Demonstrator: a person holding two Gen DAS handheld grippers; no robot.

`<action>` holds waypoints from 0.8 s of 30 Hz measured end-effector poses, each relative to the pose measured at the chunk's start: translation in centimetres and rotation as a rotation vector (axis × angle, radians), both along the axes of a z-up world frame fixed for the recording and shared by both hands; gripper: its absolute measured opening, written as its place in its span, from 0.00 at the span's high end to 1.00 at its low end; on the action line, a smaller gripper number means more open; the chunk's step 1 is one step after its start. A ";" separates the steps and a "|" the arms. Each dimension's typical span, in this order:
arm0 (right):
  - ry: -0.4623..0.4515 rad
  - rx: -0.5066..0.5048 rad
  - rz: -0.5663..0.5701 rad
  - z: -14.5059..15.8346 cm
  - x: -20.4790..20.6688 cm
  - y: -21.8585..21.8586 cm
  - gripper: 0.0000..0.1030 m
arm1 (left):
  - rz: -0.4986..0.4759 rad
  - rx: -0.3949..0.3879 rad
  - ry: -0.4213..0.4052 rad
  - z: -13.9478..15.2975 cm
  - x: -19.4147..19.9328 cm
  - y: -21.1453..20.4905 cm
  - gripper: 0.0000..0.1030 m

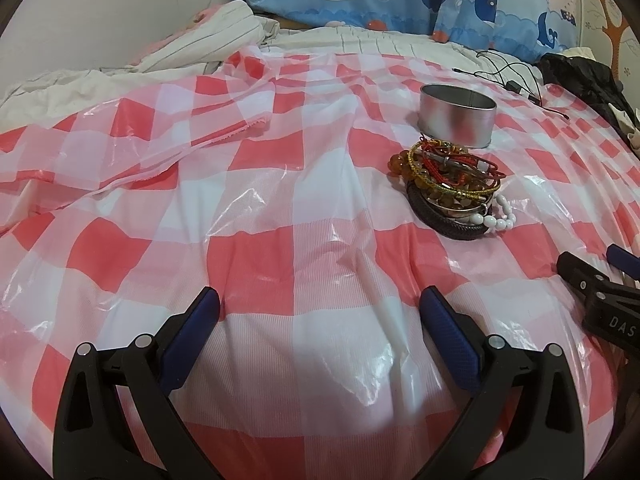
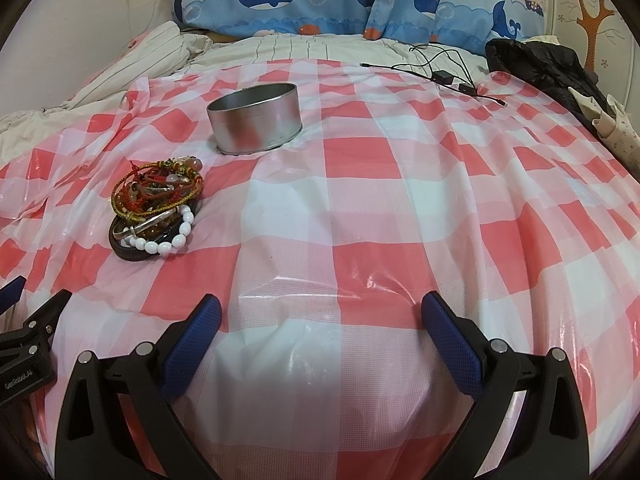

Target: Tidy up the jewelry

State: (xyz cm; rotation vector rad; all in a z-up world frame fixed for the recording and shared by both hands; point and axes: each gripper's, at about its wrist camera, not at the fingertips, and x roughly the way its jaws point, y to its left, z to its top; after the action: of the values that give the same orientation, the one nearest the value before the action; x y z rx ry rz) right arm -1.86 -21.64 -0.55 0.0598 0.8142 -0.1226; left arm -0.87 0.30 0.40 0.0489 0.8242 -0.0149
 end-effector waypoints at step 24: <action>0.050 0.007 0.002 -0.6 1.0 0.0 0.07 | -0.018 0.140 -0.002 0.3 0.1 -2.2 0.07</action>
State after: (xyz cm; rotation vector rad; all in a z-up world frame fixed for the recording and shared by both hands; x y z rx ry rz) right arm -0.88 -21.60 -1.20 0.0630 0.8650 -0.1195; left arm -0.79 -1.89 0.70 0.1881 0.8222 0.0257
